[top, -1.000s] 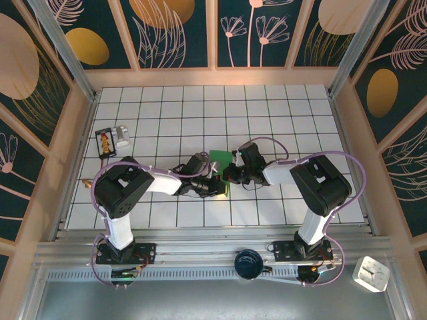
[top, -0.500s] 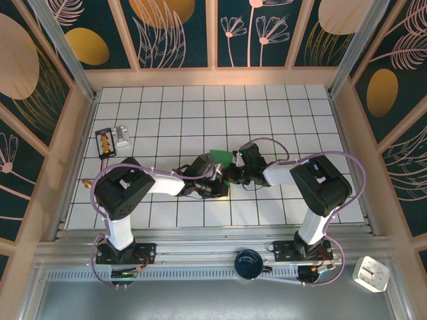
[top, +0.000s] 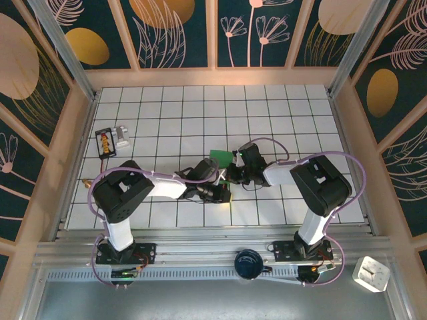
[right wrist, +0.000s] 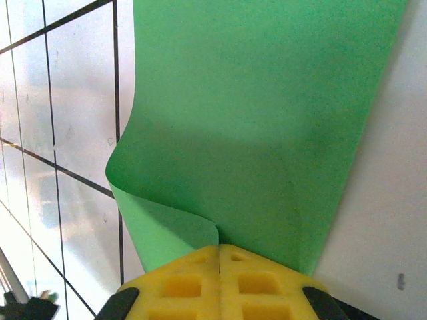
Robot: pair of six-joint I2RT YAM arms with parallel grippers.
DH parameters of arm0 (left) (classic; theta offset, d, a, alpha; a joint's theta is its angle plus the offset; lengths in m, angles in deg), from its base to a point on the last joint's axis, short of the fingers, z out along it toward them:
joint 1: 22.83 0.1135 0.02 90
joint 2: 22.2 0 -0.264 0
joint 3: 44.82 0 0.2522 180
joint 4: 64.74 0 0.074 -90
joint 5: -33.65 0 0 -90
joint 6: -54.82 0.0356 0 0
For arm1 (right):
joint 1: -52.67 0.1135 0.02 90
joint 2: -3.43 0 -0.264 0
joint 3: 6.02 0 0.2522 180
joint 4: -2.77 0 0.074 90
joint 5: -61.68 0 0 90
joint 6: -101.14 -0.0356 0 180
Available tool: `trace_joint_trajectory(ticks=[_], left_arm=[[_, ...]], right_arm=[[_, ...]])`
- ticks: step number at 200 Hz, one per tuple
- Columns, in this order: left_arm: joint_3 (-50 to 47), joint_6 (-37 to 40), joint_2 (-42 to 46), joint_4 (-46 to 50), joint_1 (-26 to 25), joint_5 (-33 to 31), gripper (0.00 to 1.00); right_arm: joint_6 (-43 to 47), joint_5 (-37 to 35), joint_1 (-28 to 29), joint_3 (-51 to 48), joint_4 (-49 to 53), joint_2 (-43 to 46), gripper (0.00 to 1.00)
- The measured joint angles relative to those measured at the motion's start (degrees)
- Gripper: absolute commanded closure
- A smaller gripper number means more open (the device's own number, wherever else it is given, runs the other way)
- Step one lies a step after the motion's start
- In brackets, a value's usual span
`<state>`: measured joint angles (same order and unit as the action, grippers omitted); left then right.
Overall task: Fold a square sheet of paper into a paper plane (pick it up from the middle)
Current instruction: Third fold the triangle at the center of the table.
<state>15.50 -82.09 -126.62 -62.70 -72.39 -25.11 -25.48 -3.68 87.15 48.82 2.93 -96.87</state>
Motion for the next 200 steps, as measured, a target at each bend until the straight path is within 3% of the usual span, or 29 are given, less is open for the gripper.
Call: trace_joint_trajectory(ticks=[74,200], left_arm=[[-3.5,-3.8,5.1,-6.8,11.1,0.4,1.0],[-0.4,-2.0,-1.6,-6.0,12.6,-2.3,1.0]], right_arm=[[0.0,0.1,0.0,0.1,-0.3,-0.2,1.0],[0.1,0.6,0.0,0.2,-0.9,-0.6,1.0]])
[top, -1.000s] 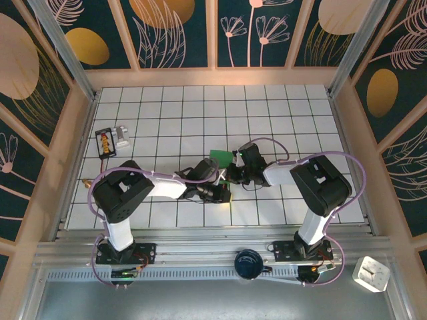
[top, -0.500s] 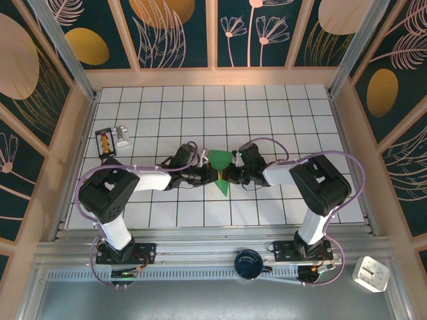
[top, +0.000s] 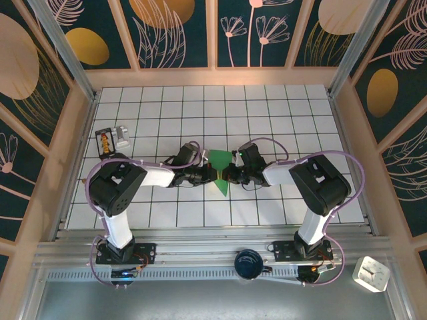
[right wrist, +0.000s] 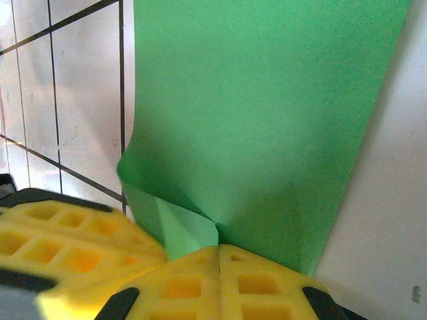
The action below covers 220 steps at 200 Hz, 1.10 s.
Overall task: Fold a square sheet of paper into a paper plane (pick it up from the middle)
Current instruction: Third fold the triangle at the center of the table.
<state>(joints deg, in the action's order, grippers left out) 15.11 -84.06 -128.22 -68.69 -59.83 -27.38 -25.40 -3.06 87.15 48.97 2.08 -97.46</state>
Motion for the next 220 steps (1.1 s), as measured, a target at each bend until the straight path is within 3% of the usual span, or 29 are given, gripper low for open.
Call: trace_joint_trajectory(ticks=[63,102,220], left_arm=[[-0.1,1.6,-0.4,0.7,0.5,-1.0,1.0],[0.0,1.9,1.5,1.5,1.1,-1.0,0.94],[2.8,4.7,-0.7,5.1,2.5,-1.9,0.97]], right_arm=[[0.1,0.0,0.0,0.0,0.0,0.0,1.0],[0.2,0.0,0.0,0.0,0.0,0.0,1.0],[0.6,0.2,0.0,0.4,0.3,-0.2,1.0]])
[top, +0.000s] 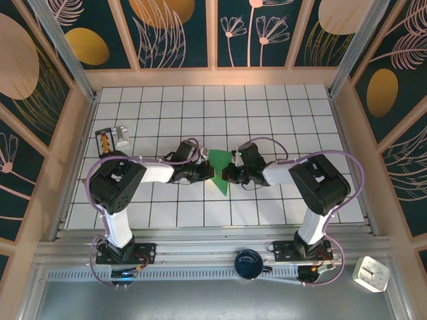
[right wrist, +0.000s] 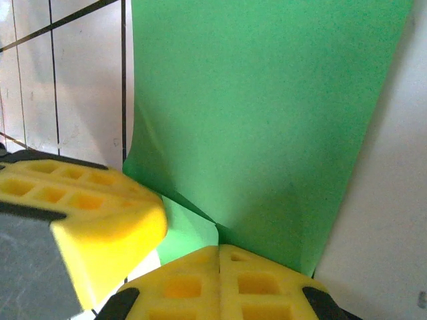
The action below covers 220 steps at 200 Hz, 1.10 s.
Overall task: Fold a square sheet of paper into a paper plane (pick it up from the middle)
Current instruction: Third fold the triangle at the center of the table.
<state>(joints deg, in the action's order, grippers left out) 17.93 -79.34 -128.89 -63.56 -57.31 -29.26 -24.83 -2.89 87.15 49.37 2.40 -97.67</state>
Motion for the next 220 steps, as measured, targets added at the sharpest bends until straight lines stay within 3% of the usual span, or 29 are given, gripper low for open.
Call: trace_joint_trajectory(ticks=[86,127,167,220], left_arm=[[0.1,1.6,-0.3,0.3,3.0,-0.5,0.96],[0.2,2.8,2.4,2.4,4.2,-4.0,0.94],[0.2,2.5,5.8,1.8,2.2,-3.2,0.92],[0.2,1.9,3.1,1.0,-0.8,-0.3,0.94]], right_arm=[[0.5,0.2,-0.3,-0.1,0.0,0.0,1.0],[0.9,0.3,-0.3,-0.1,0.0,0.0,1.0],[1.1,0.4,-0.3,-0.1,0.0,-0.1,1.0],[1.1,0.4,-0.3,0.1,0.4,-0.1,1.0]])
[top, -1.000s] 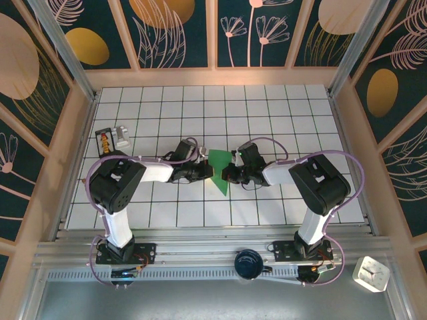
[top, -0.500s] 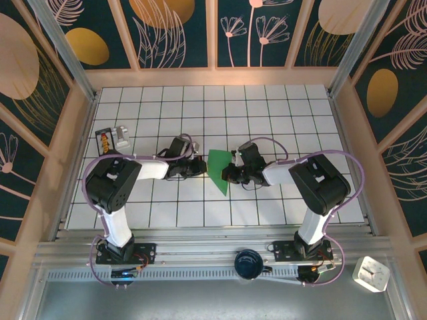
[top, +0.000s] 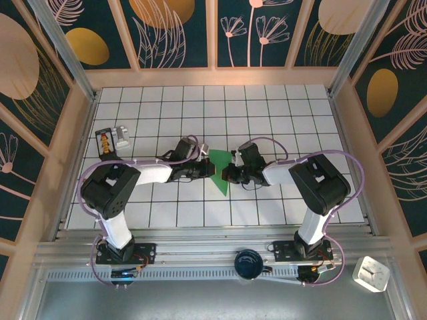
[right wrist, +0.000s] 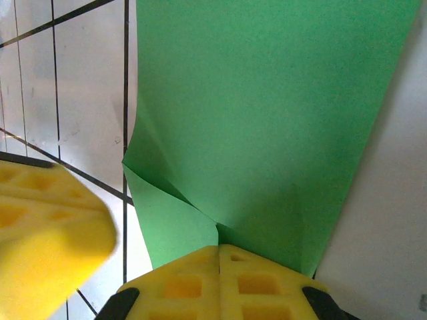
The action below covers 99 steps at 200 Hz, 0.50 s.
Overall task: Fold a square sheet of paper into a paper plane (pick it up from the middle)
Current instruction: Third fold the triangle at the center of the table.
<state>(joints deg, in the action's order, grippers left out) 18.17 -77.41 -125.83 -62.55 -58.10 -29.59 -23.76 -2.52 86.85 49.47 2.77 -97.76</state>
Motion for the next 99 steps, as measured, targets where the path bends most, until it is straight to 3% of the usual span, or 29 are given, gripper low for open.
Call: trace_joint_trajectory(ticks=[99], left_arm=[[1.3,0.9,-3.9,0.8,0.0,-0.2,0.97]], right_arm=[[0.0,0.0,0.0,0.1,0.2,0.0,1.0]])
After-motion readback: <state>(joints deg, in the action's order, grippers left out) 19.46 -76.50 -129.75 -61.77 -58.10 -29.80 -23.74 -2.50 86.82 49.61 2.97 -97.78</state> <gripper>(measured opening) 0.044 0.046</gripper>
